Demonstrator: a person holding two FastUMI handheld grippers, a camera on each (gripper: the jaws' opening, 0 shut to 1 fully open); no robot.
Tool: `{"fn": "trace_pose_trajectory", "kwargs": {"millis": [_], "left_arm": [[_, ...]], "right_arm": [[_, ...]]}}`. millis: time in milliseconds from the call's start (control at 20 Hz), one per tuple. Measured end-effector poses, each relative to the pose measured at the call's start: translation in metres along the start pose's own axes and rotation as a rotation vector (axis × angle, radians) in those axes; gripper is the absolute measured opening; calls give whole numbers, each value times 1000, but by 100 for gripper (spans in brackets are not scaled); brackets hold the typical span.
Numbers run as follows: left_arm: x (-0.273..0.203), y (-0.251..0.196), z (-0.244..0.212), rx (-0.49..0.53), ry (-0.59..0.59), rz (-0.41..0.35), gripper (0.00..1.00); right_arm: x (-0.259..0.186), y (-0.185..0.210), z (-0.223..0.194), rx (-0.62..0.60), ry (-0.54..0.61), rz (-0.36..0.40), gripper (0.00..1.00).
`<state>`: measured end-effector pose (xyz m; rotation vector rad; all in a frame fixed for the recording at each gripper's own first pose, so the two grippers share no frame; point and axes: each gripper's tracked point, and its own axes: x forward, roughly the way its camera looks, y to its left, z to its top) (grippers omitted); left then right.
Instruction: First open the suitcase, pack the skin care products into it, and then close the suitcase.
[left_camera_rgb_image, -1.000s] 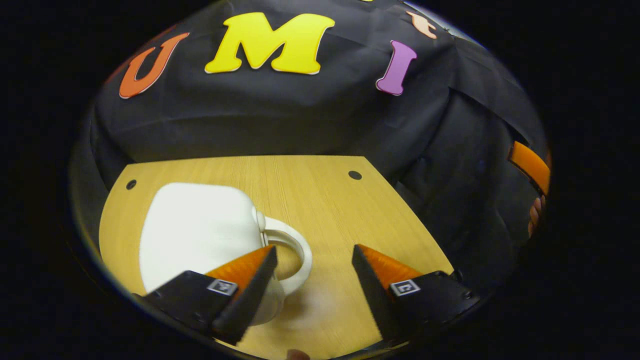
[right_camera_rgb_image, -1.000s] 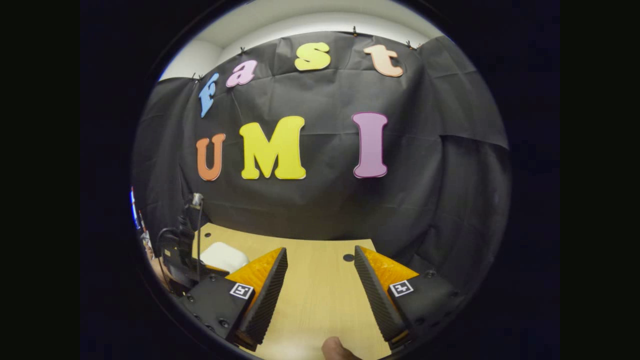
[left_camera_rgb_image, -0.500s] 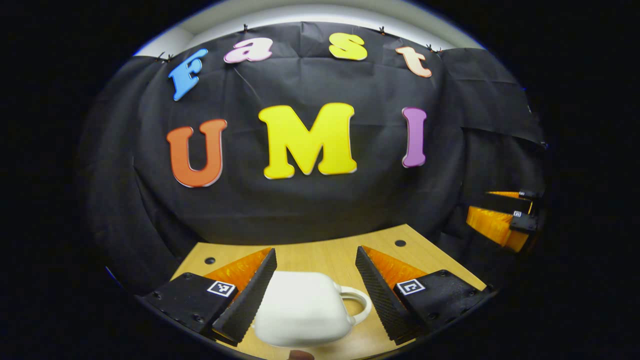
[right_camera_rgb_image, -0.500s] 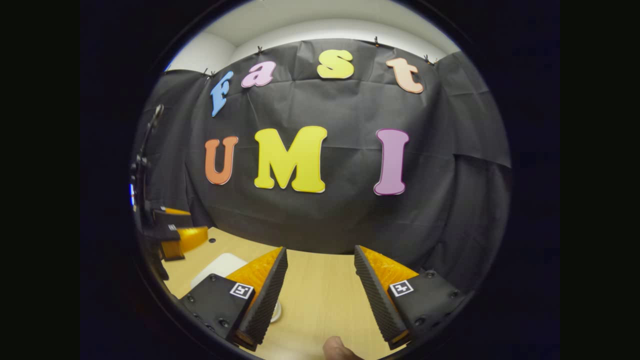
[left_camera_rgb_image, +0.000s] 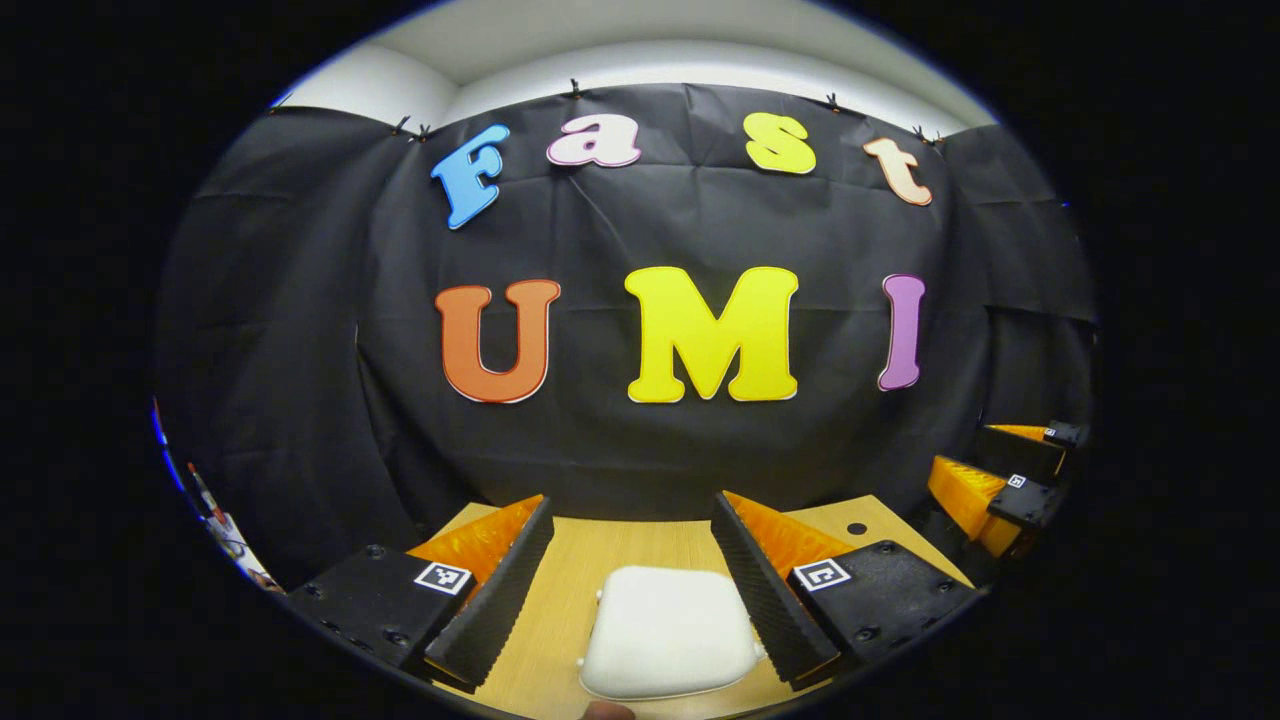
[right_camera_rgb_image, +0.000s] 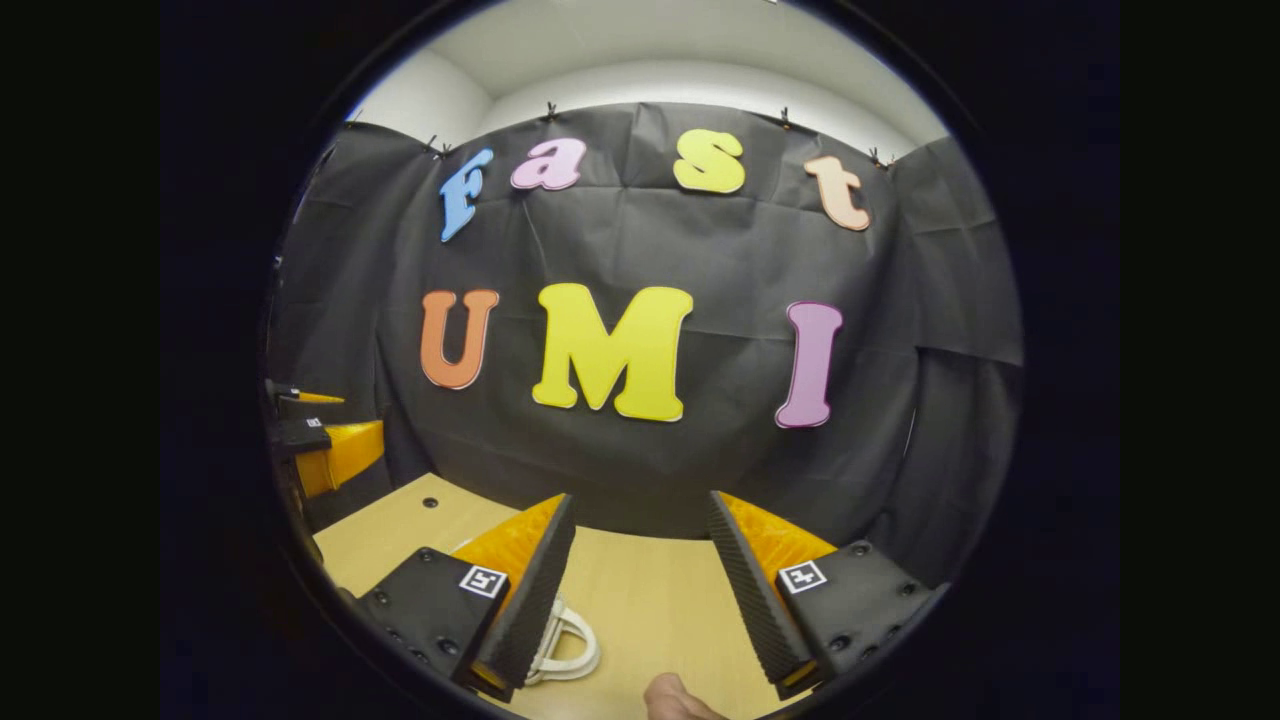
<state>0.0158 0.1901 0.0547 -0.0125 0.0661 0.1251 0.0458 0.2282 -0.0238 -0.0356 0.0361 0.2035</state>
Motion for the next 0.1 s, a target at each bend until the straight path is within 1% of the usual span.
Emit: {"fn": "trace_pose_trajectory", "kwargs": {"millis": [50, 100], "left_arm": [[-1, 2, -2, -19, 6, -2, 100], [-2, 3, -5, -31, 10, -13, 100]], "right_arm": [[-2, 8, 0, -10, -1, 4, 78], [-3, 15, -1, -25, -1, 9, 80]]}}
